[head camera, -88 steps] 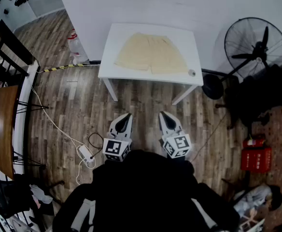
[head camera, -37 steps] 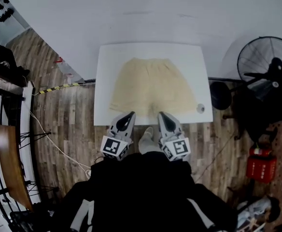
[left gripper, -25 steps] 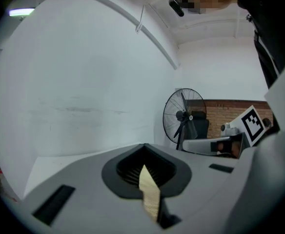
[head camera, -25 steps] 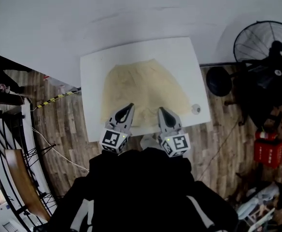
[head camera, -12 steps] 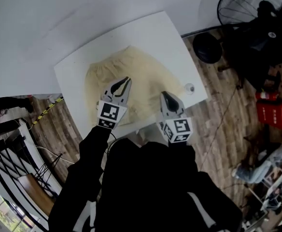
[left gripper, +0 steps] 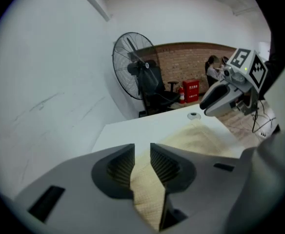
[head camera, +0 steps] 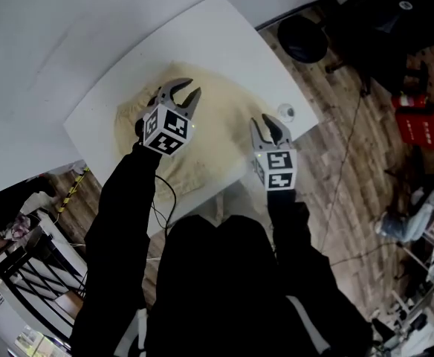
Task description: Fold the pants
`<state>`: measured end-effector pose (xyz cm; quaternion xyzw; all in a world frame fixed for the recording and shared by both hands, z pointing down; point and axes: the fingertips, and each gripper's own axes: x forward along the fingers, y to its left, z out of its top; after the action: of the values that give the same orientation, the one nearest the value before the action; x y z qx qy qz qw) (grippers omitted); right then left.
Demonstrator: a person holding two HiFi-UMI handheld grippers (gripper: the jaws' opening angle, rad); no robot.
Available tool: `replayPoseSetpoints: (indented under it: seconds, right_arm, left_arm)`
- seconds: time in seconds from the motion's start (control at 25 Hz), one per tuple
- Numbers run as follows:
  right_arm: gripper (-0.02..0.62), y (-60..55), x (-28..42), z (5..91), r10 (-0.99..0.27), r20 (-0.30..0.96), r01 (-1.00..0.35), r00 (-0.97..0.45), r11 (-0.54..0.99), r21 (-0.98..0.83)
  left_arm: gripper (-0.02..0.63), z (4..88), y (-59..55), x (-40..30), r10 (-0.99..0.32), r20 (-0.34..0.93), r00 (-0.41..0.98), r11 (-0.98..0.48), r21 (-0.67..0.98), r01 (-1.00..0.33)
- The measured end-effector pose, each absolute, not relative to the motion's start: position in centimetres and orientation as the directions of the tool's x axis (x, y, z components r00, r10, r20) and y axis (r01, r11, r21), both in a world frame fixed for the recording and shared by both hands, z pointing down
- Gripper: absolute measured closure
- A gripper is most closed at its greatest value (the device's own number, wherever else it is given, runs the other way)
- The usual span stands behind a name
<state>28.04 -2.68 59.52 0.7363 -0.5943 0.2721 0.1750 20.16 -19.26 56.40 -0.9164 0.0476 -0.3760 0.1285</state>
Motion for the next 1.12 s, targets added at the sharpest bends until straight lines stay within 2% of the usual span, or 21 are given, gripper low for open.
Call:
replayPoseSetpoints:
  seconds: [0.12, 0.36, 0.72, 1.12]
  right_arm:
    - [0.491, -1.9, 30.6, 61.3, -0.735, 0.647, -0.955, 0.201, -0.295, -0.039]
    - [0.491, 0.0, 34.8, 64.6, -0.643, 0.720, -0.924, 0.263, -0.383, -0.004]
    - [0.491, 0.7, 35.1, 68.6, -0.545, 0.807, -0.928, 0.230, -0.373, 0.012]
    - [0.491, 1.0, 35.5, 70.0, -0.497, 0.838, -0.925, 0.225, -0.380, 0.023]
  left_arm:
    - [0.526, 58.2, -20.7, 20.9, -0.188, 0.726, 0.662, -0.951, -0.303, 0.063]
    - [0.515, 62.2, -24.7, 20.8, -0.213, 0.806, 0.552, -0.946, -0.311, 0.088]
    - [0.515, 67.2, -29.3, 21.7, -0.213, 0.874, 0.437, -0.941, -0.304, 0.149]
    - [0.519, 70.1, -30.4, 21.5, -0.125, 0.921, 0.368, -0.963, -0.201, 0.178]
